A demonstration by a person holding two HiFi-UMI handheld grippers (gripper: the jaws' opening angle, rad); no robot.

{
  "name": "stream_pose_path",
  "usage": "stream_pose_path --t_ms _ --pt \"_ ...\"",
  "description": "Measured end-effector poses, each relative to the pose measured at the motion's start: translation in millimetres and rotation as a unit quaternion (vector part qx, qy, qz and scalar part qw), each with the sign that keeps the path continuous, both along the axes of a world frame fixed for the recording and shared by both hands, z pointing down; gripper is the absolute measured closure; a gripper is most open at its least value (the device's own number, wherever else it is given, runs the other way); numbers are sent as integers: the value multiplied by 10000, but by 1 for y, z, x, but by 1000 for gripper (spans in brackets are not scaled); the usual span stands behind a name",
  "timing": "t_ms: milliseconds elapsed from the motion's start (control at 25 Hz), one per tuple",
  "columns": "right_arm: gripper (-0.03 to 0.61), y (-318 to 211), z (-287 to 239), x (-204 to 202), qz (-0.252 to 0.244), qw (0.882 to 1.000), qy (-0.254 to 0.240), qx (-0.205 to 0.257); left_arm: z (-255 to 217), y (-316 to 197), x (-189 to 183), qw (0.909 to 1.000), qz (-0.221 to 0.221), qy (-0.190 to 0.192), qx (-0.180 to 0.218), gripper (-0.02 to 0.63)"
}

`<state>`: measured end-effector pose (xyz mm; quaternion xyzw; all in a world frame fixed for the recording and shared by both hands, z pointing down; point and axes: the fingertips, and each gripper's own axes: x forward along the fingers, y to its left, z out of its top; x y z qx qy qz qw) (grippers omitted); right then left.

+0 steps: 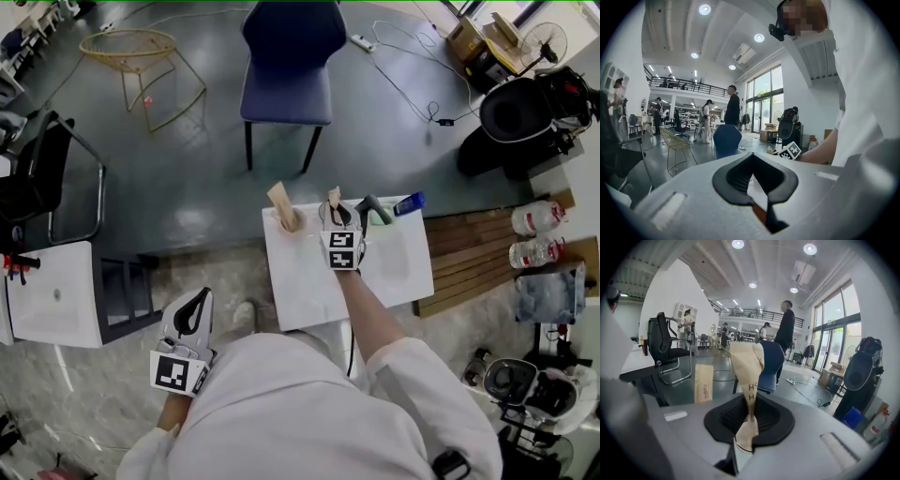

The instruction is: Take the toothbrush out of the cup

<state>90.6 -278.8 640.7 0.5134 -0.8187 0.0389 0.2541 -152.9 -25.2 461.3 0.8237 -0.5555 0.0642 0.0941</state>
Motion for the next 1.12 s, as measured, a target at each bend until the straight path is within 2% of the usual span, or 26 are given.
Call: stream_pose_path --t_ms 480,1120 --pt "555 13 -56 14 44 9993 -121 355 2 -18 24 9990 411 184 73 609" --pt "555 55 -140 22 -103 9958 -377 825 6 -41 62 9947 957 346 141 609"
